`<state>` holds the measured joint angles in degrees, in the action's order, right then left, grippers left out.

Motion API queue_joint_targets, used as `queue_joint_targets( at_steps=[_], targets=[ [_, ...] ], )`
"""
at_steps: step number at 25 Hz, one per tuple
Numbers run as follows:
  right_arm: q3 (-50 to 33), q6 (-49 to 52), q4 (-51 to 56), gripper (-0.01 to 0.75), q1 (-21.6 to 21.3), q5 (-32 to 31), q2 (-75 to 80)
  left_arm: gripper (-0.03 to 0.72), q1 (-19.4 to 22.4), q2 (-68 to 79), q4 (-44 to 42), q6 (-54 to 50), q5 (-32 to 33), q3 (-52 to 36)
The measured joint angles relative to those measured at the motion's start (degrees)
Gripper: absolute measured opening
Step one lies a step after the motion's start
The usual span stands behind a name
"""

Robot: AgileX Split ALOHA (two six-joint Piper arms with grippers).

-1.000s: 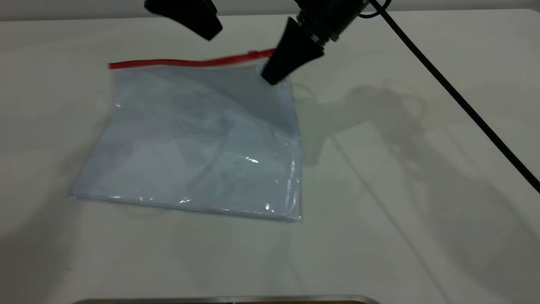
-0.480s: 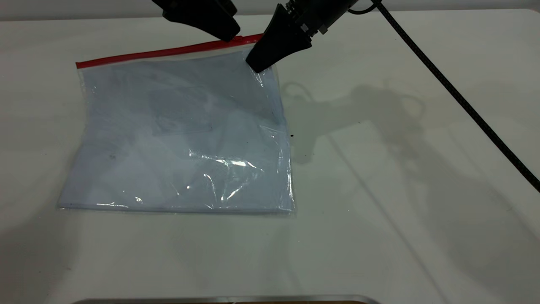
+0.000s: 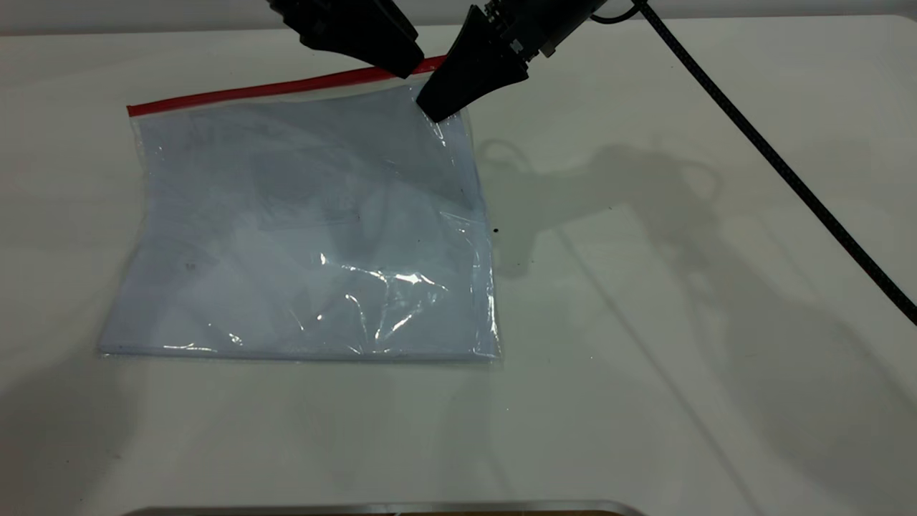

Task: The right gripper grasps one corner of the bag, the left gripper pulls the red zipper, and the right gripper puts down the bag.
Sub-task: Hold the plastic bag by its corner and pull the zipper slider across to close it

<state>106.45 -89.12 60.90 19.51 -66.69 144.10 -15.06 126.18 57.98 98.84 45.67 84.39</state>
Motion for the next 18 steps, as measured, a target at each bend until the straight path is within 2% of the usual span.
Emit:
queue_joint_targets(
  at_steps=[5, 8, 18],
  targets=[
    [0.0, 0.0, 0.0, 0.032, 0.0, 0.0, 0.0, 0.247, 0.0, 0.0, 0.0, 0.0, 0.0, 0.0],
    [0.0, 0.0, 0.0, 0.032, 0.0, 0.0, 0.0, 0.199, 0.0, 0.0, 0.0, 0.0, 0.0, 0.0],
    [0.0, 0.0, -0.3, 0.032, 0.0, 0.1, 0.3, 0.188, 0.0, 1.9, 1.1, 0.1, 0.0, 0.0]
  ],
)
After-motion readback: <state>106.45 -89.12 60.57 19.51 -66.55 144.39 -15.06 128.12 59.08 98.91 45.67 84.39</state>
